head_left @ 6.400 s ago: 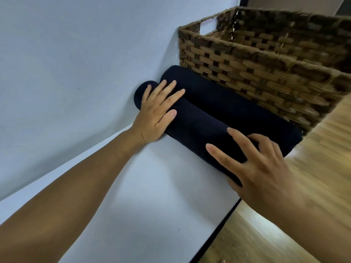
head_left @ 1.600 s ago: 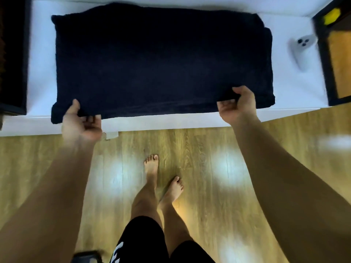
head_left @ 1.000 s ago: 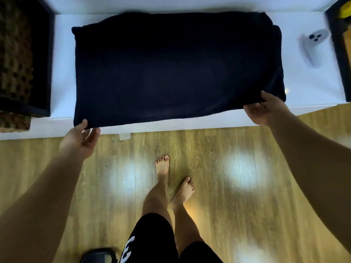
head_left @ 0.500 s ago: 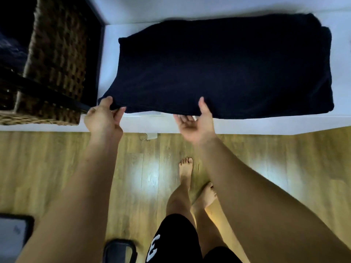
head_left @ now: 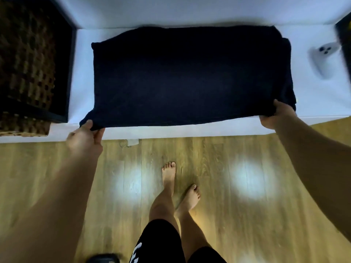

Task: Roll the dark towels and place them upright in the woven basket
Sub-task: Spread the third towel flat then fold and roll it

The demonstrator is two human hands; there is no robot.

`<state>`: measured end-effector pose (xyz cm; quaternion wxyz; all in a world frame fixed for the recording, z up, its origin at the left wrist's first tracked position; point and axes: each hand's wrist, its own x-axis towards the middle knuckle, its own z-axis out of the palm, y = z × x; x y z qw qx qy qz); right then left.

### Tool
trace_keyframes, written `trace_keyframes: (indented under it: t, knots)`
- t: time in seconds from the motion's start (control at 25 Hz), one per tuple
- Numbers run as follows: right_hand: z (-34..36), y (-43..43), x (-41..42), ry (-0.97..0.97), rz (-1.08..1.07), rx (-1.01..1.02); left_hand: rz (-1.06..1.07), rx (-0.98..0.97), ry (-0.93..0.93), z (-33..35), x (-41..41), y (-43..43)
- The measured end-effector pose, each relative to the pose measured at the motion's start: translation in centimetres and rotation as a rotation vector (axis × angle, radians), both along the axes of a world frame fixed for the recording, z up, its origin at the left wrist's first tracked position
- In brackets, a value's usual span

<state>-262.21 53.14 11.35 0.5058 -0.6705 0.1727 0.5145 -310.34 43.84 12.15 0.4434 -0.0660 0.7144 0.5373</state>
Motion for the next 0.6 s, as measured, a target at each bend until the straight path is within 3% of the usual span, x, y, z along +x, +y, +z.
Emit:
trace_keyframes:
  t: [0.12, 0.2, 0.36, 0.44, 0.52, 0.6]
  knots:
    - [1.9, -0.4, 2.5, -0.014, -0.058, 0.22, 0.091, 0.006, -0.068, -0.9, 0.0, 0.2]
    - [2.5, -0.8, 2.5, 0.007, -0.087, 0.342, 0.107, 0.03, -0.011, -1.0, -0.9, 1.0]
    - [0.4, -1.7, 3.4, 0.0, 0.028, 0.077, -0.204, -0.188, -0.001, -2.0, -3.1, 0.3]
    - [0.1, -1.5, 4.5, -0.107, 0.174, -0.036, -0.395, -0.247, 0.035, -1.7, -4.0, 0.1]
    - [0.7, -1.1, 5.7, -0.255, 0.317, -0.071, -0.469, -0.212, 0.075, -0.6, -4.8, 0.7]
    - [2.1, -0.6, 6.3, -0.399, 0.297, -0.016, -0.409, -0.093, 0.078, 0.9, -5.5, 1.4]
